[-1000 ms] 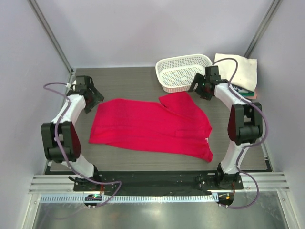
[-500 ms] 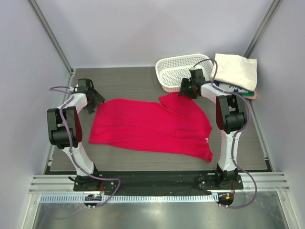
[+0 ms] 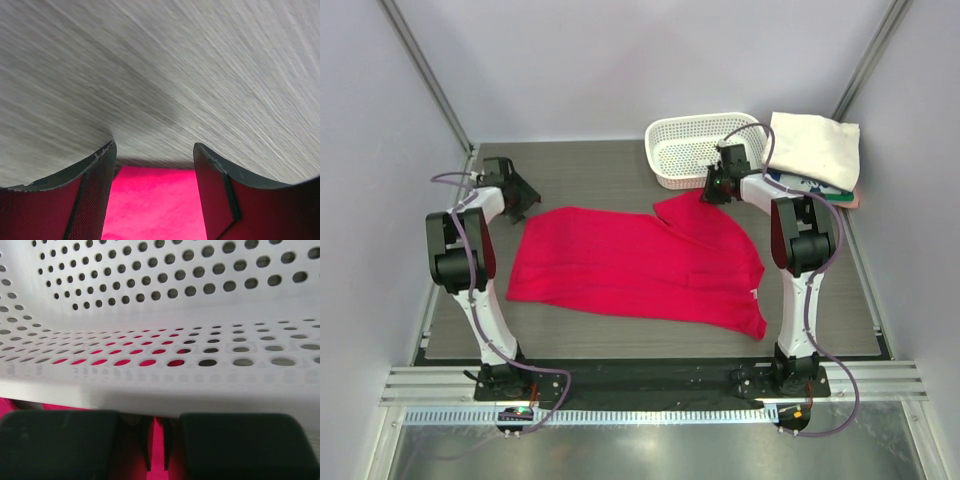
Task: Fold and stack the t-shirts
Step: Fold the tshirt
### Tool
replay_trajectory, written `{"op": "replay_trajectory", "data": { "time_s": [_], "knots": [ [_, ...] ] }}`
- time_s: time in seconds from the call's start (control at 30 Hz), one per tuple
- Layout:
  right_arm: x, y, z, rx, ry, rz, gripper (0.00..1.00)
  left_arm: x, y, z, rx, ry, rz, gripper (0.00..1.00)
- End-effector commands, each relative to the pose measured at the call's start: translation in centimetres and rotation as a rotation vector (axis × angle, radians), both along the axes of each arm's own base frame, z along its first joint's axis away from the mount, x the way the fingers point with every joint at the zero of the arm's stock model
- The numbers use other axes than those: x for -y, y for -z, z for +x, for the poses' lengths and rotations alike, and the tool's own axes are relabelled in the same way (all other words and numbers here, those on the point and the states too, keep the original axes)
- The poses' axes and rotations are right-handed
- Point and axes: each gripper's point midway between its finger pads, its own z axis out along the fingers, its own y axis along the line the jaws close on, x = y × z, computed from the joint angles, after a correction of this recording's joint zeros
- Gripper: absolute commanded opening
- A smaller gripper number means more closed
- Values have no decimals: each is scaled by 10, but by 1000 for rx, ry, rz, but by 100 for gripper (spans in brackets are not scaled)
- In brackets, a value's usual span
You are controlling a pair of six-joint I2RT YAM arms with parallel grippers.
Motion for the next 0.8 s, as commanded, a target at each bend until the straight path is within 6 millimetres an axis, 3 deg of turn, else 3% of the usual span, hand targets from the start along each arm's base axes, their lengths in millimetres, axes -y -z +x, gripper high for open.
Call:
{"op": "replay_trajectory", "data": {
  "time_s": [0.0, 0.07, 0.2, 0.37, 0.43, 0.47, 0.5, 0.53, 0.63, 0.67, 0.73, 0.77],
  "knots": [
    [-14, -11, 5, 27, -47, 45, 13, 24, 9, -5, 1, 82, -96, 64],
    [-15, -13, 1, 24, -49, 57, 8, 39, 3, -7, 42, 130, -138, 65],
    [-17, -27, -8, 41, -55, 85, 2, 61, 12, -34, 22, 183, -206, 64],
    [-25, -48, -14, 70, -82, 131, 1, 85, 13, -37, 39, 265, -273, 41],
    [-27, -59, -15, 92, -95, 145, 1, 89, 7, -34, 55, 282, -280, 22],
    [-29, -63, -15, 99, -108, 156, 1, 89, 2, -31, 66, 279, -279, 5],
    [-31, -75, -14, 124, -119, 161, 1, 89, -7, -28, 87, 279, -271, 0],
    [-31, -76, -14, 126, -123, 164, 1, 88, -8, -27, 86, 277, -269, 0],
    [-32, -116, -16, 209, -150, 166, 1, 83, -38, -20, 129, 267, -231, 0],
    [-32, -126, -18, 230, -154, 168, 1, 81, -59, -14, 169, 272, -215, 0],
    [-30, -139, -25, 256, -157, 158, 1, 80, -74, -16, 174, 280, -197, 0],
    [-29, -159, -30, 299, -163, 156, 1, 78, -86, -15, 195, 281, -183, 0]
  ]
}}
